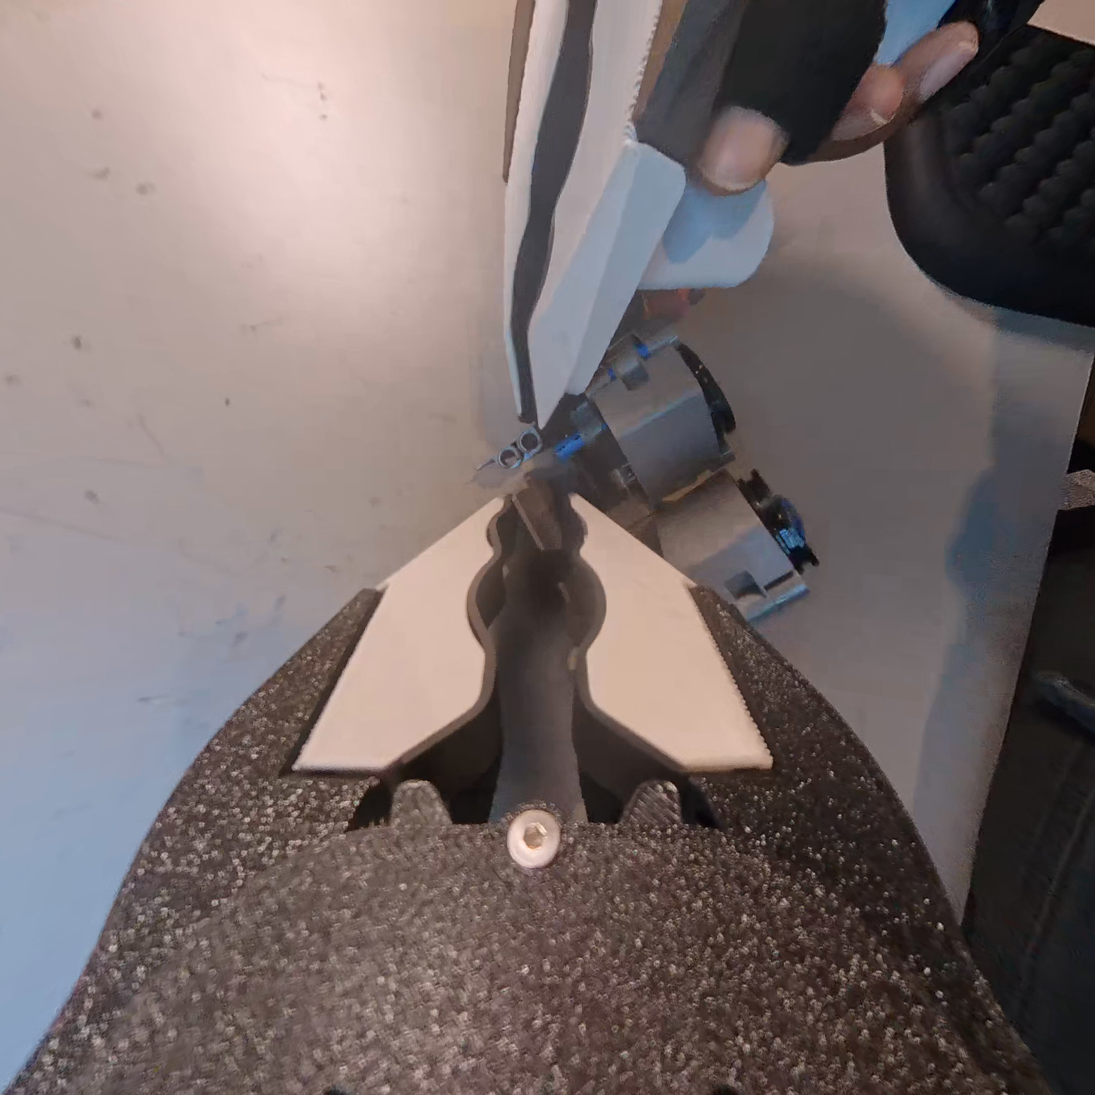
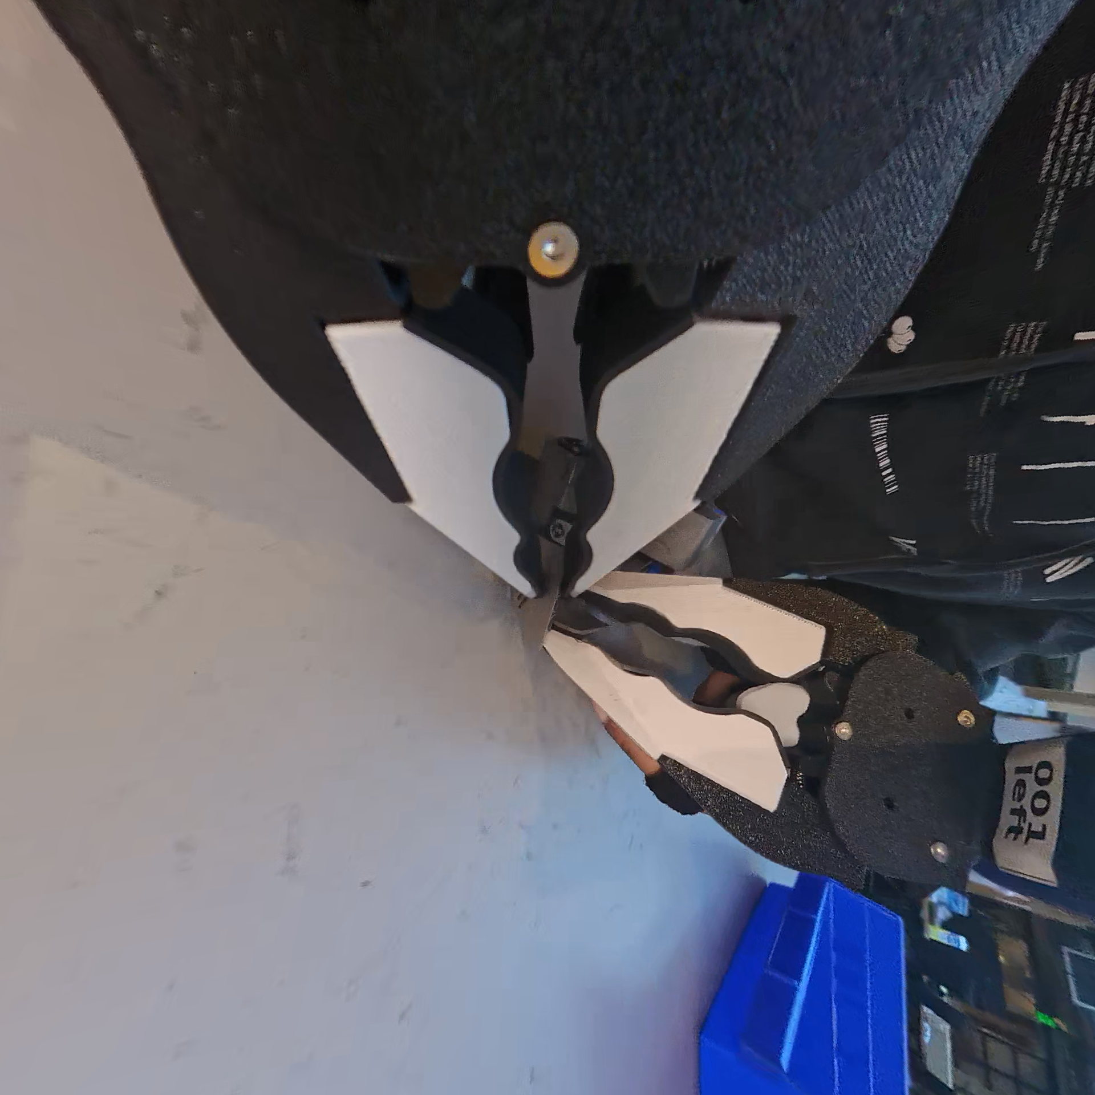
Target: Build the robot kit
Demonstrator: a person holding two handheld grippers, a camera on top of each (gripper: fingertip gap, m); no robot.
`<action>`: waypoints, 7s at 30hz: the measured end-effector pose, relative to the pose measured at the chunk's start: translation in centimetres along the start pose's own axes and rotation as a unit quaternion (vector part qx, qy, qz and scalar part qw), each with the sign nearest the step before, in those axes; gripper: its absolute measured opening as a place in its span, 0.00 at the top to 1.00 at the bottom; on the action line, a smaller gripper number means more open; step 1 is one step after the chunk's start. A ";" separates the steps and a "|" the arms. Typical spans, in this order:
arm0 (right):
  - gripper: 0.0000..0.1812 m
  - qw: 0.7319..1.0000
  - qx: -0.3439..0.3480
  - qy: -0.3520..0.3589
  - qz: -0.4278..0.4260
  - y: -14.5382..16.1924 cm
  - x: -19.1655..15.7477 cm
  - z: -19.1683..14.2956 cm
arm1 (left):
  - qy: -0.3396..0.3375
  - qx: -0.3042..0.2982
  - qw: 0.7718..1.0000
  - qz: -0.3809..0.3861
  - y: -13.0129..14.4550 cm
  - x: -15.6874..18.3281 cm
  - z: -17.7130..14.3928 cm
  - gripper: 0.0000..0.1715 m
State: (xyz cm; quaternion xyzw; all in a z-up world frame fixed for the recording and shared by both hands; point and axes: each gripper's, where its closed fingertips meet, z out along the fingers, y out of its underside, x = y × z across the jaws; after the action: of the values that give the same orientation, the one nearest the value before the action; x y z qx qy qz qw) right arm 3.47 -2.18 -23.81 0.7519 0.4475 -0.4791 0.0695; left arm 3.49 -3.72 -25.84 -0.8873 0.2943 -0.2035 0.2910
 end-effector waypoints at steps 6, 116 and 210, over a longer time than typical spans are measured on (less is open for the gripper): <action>0.84 0.997 0.008 0.040 -0.072 -0.3 -1.1 -1.2 | 0.008 0.005 0.999 -0.032 0.0 0.0 -0.1 0.93; 0.41 0.878 -0.005 0.244 -0.413 4.8 -7.2 -0.2 | 0.203 0.101 0.971 0.075 2.8 3.0 -6.2 0.58; 0.76 0.944 0.248 0.033 -0.213 -2.4 -3.5 -1.8 | 0.106 0.214 0.964 -0.118 -2.9 -2.8 -5.1 0.89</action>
State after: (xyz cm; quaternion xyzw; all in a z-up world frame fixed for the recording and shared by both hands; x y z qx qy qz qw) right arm 2.40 -1.96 -19.32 0.6475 0.4667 -0.5537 -0.2376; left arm -0.17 -2.06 -20.71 -0.8061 0.1666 -0.3871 0.4154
